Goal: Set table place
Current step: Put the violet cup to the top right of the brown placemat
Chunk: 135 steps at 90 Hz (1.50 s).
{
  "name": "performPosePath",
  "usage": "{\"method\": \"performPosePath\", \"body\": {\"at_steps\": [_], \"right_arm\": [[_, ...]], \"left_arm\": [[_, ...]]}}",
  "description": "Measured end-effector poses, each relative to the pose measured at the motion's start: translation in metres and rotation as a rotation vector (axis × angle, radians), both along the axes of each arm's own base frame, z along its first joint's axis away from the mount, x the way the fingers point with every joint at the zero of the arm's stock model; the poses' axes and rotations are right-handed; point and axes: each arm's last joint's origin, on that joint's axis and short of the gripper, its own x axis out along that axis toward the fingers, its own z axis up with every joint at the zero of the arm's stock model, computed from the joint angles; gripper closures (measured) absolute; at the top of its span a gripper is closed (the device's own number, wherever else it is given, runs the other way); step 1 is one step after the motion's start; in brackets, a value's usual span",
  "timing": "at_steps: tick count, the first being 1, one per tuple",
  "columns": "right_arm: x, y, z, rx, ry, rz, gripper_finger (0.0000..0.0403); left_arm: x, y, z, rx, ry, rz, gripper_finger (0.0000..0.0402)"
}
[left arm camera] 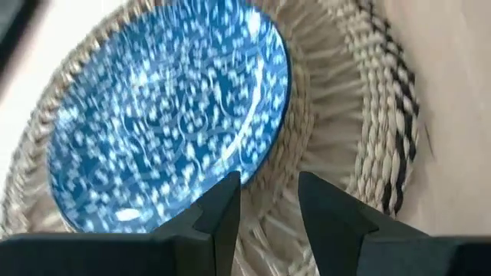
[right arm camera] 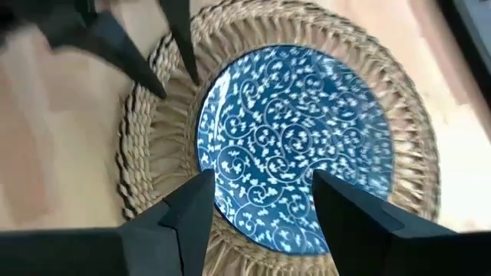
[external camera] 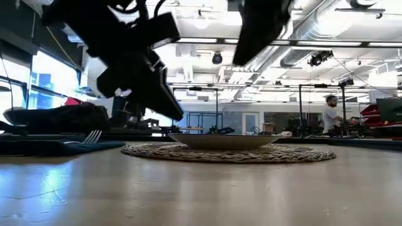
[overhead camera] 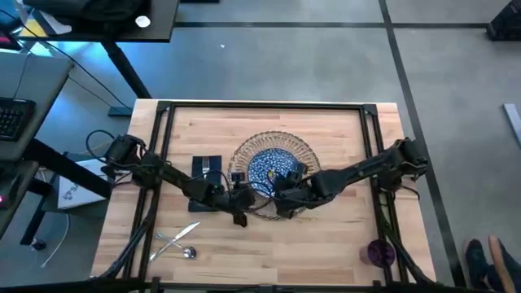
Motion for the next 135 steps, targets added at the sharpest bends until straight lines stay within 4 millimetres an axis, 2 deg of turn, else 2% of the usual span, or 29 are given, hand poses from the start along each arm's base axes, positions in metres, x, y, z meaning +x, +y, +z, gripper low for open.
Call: {"method": "performPosePath", "body": {"at_steps": [17, 32, 44, 58, 82, 108, 120, 135], "right_arm": [[-0.012, 0.0, 0.044, 0.083, 0.068, -0.04, 0.0213], [-0.028, -0.001, 0.061, 0.259, 0.206, -0.138, 0.0213], [-0.045, 0.009, 0.057, 0.424, 0.376, -0.271, 0.0213], [-0.061, 0.036, 0.05, 0.629, 0.521, -0.343, 0.0213], [-0.097, 0.092, 0.047, 0.697, 0.656, -0.509, 0.0213], [-0.146, 0.144, 0.047, 0.654, 0.673, -0.758, 0.0213], [-0.166, 0.164, 0.047, 0.664, 0.628, -0.879, 0.0213], [-0.183, 0.177, 0.046, 0.655, 0.528, -0.968, 0.0213]], "left_arm": [[0.003, 0.0, 0.004, 0.068, -0.004, -0.031, 0.0286], [0.004, -0.001, 0.005, 0.034, -0.027, -0.018, 0.0286], [0.004, -0.001, 0.005, 0.031, -0.022, -0.018, 0.0286], [0.004, -0.003, 0.004, -0.026, -0.009, -0.049, 0.0286], [0.004, -0.006, 0.003, -0.095, 0.023, -0.14, 0.0286], [0.003, -0.005, -0.002, -0.105, 0.066, -0.17, 0.0286], [0.002, -0.003, -0.004, -0.121, 0.102, -0.194, 0.0287], [-0.006, 0.001, -0.016, -0.119, 0.19, -0.188, 0.0287]]}}
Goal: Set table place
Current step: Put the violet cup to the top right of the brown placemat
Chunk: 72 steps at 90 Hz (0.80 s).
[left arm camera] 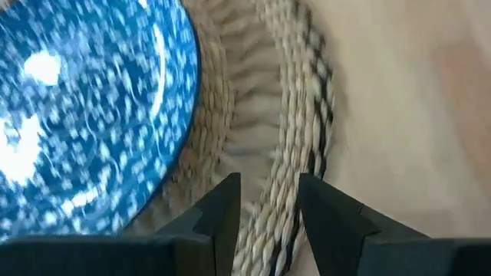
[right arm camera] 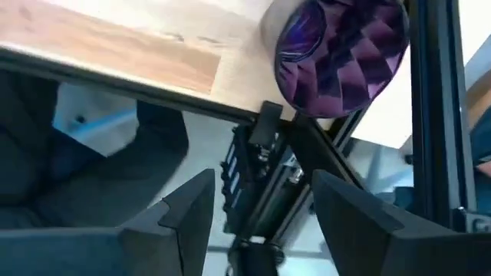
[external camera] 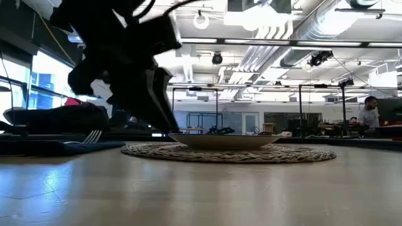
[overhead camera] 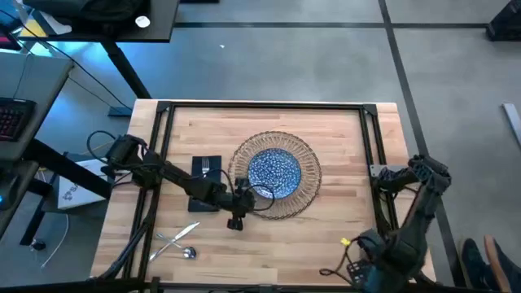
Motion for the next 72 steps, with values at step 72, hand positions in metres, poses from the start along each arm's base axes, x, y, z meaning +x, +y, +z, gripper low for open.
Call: {"method": "performPosePath", "body": {"at_steps": [72], "right_arm": [[-0.016, -0.041, -0.107, 0.046, -0.072, 0.061, 0.024]], "left_arm": [[-0.022, 0.007, -0.02, -0.048, 0.099, 0.076, 0.0287]]}}
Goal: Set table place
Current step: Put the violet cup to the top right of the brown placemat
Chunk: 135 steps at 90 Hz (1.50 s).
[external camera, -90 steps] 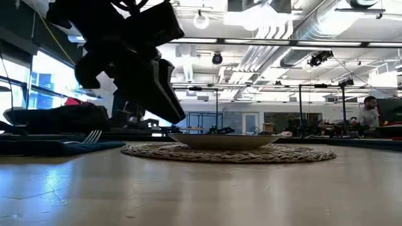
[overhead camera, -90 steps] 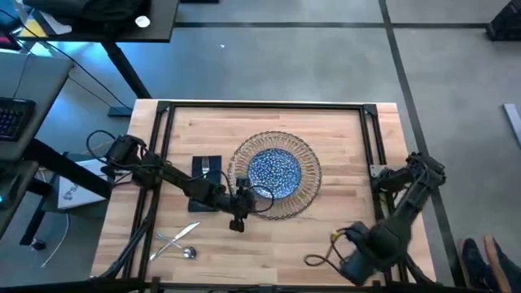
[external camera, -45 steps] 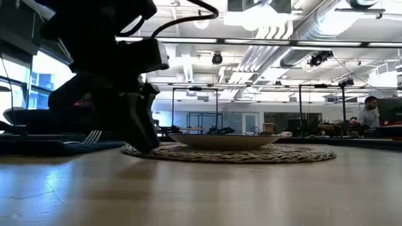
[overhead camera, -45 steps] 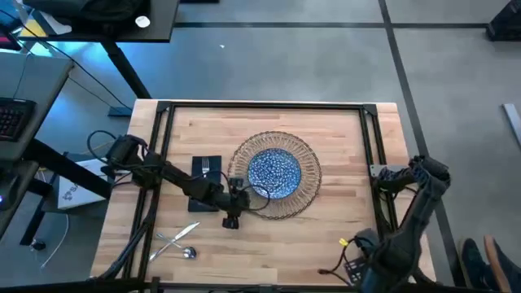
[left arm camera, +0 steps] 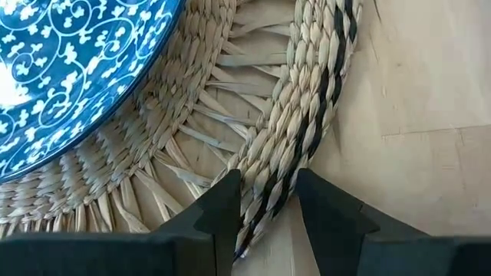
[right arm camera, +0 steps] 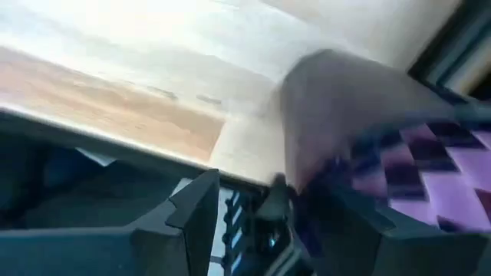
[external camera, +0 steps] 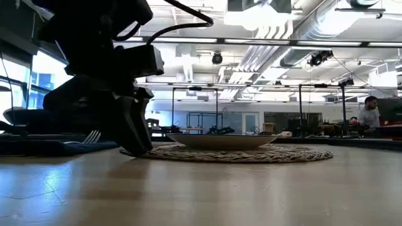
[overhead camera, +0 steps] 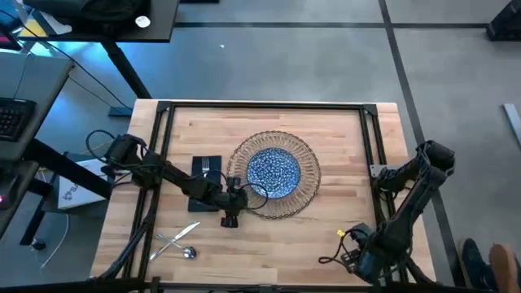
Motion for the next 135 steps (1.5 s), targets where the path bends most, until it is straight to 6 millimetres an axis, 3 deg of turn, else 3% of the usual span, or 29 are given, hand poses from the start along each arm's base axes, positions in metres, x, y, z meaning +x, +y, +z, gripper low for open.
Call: {"method": "performPosePath", "body": {"at_steps": [21, 40, 48, 58, 71, 95, 113, 135], "right_arm": [[-0.005, -0.006, -0.014, 0.012, 0.063, 0.029, 0.0283], [-0.005, -0.007, -0.015, 0.015, 0.055, 0.049, 0.0384], [-0.003, -0.007, -0.015, 0.022, 0.041, 0.06, 0.0396], [0.007, -0.007, -0.004, 0.052, 0.011, 0.082, 0.0402], [0.023, -0.019, 0.025, 0.019, 0.019, 0.123, 0.0403], [0.053, -0.077, 0.067, -0.148, 0.055, 0.293, 0.0403], [0.084, -0.134, 0.066, -0.178, 0.017, 0.488, 0.0403], [0.106, -0.229, 0.066, -0.199, 0.013, 0.651, 0.0403]], "left_arm": [[0.001, -0.002, 0.001, -0.001, -0.024, -0.01, 0.0287], [0.002, -0.002, 0.001, 0.003, -0.041, -0.007, 0.0287], [0.002, -0.002, 0.001, 0.009, -0.042, -0.006, 0.0287], [0.003, -0.002, 0.001, 0.013, -0.043, -0.013, 0.0287], [0.003, -0.002, 0.001, 0.012, -0.047, -0.012, 0.0287], [0.003, -0.004, 0.001, 0.001, -0.054, -0.011, 0.0287], [0.004, -0.004, 0.002, -0.005, -0.065, -0.012, 0.0287], [0.004, -0.004, 0.002, -0.005, -0.065, -0.011, 0.0287]]}}
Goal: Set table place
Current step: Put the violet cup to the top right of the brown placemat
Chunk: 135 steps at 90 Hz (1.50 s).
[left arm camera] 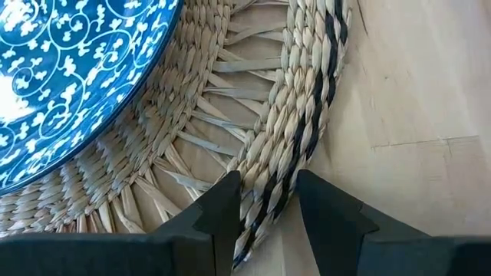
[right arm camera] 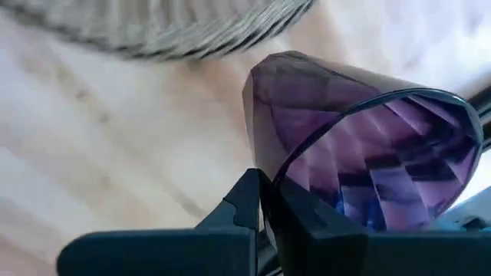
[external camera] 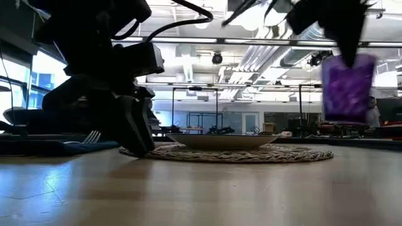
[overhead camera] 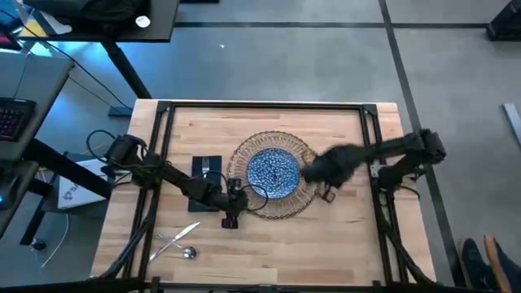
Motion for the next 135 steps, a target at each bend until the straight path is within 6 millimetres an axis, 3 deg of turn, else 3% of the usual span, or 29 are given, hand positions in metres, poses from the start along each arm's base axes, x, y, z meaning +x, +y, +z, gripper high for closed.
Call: {"method": "performPosePath", "body": {"at_steps": [18, 30, 41, 55, 82, 115, 135], "right_arm": [[-0.01, -0.085, 0.0, -0.004, 0.015, -0.088, 0.0403], [-0.019, -0.132, -0.001, -0.024, -0.071, -0.169, 0.0403], [-0.025, -0.164, -0.006, -0.013, -0.149, -0.23, 0.0403], [-0.032, -0.193, -0.023, 0.044, -0.123, -0.326, 0.0403], [-0.026, -0.208, -0.049, 0.092, -0.044, -0.366, 0.0403], [-0.025, -0.206, -0.05, 0.141, -0.066, -0.384, 0.04], [-0.026, -0.207, -0.05, 0.125, -0.053, -0.37, 0.0341]], "left_arm": [[0.0, 0.0, 0.0, 0.0, 0.0, 0.0, 0.0287], [0.0, 0.0, 0.0, 0.001, 0.002, 0.0, 0.0287], [0.0, 0.0, 0.0, 0.001, 0.003, 0.0, 0.0287], [0.0, 0.0, 0.0, 0.001, 0.004, 0.0, 0.0287], [0.0, 0.0, 0.0, 0.002, 0.004, 0.001, 0.0287], [0.0, 0.0, 0.0, -0.001, 0.0, 0.011, 0.0287], [0.0, 0.0, 0.0, 0.003, -0.002, 0.012, 0.0287]]}}
